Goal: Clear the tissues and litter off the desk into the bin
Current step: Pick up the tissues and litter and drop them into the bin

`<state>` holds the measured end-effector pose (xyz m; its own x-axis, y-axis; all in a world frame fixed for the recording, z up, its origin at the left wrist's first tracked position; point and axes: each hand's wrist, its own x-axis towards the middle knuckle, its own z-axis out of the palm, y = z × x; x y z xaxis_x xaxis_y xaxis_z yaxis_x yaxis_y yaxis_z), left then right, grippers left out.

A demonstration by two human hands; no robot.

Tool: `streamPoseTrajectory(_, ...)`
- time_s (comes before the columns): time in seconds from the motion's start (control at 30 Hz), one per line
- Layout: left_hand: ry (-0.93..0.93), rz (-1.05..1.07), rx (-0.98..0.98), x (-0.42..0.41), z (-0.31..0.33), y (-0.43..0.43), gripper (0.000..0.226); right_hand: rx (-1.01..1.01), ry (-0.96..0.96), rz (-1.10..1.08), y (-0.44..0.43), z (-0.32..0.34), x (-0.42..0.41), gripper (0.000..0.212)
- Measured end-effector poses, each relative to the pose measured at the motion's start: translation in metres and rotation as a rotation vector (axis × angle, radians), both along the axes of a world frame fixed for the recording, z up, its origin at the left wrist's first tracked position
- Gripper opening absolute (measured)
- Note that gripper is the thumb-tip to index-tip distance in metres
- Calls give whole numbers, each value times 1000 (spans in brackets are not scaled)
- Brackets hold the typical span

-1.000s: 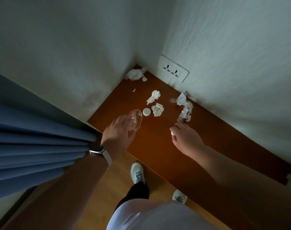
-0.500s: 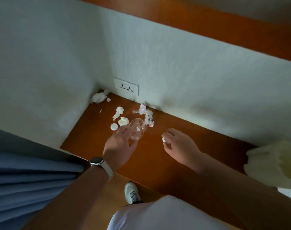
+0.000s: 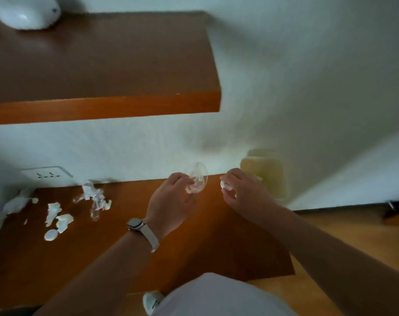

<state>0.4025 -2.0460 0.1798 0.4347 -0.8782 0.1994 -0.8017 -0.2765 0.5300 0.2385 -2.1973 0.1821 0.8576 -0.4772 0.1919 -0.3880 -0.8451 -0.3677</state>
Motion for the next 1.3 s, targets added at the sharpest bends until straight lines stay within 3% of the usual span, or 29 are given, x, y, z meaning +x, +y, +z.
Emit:
streamPoseTrajectory(0.27,12,-157,7,-80,-1,-105,29,27,-27,-185,-72,-8,-100,22)
streamPoseTrajectory(0.5,7,-147,171,-107,-16,-132,37,106,4,-177,-91,-25,-117,24)
streamPoseTrajectory(0.67,-29,-116,204,-101,-13,-117,52,110,26,-90,-95,-28,-111,32)
streamPoseTrajectory(1.03,-316,25,239,-63,5,-38,48,-63,37,223,-63,-8,-36,42)
streamPoseTrajectory(1.3,-359,104,244,-14,2,35,49,-136,129,406,0,1,29,50)
